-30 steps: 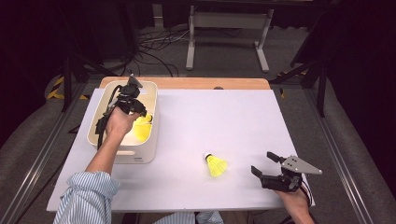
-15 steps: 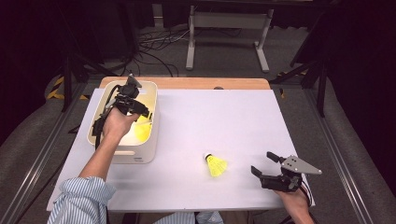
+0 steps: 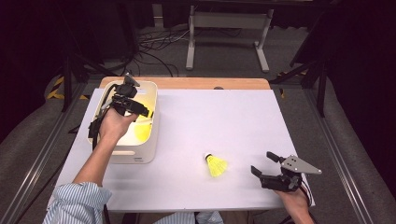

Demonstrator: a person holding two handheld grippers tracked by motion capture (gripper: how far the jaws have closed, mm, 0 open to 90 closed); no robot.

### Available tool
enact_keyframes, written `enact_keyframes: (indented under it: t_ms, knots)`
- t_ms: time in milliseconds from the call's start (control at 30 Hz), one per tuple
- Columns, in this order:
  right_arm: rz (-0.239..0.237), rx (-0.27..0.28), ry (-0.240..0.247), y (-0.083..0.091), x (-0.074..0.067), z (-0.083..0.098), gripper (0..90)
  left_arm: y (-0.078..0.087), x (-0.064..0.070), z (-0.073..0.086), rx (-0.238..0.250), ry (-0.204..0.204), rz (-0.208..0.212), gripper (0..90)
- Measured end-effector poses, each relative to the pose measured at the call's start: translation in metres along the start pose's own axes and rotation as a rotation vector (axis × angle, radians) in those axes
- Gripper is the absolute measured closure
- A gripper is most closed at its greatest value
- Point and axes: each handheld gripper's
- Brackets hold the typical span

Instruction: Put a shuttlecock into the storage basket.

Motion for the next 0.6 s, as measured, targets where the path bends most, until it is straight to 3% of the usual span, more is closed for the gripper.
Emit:
enact_keyframes:
  t_ms: [600]
  knots:
    - [0.002, -0.007, 0.003, 0.0, 0.0, 0.0, 14.6, 0.022, 0.02, -0.005, 0.044, -0.055, 0.021, 48.0]
Point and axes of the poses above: each handheld gripper's, and its own axes: y roughly backward along the jaws, z roughly out of its underside, x roughly to its right, and after that the axes turned 13 degrees about -y, right-handed
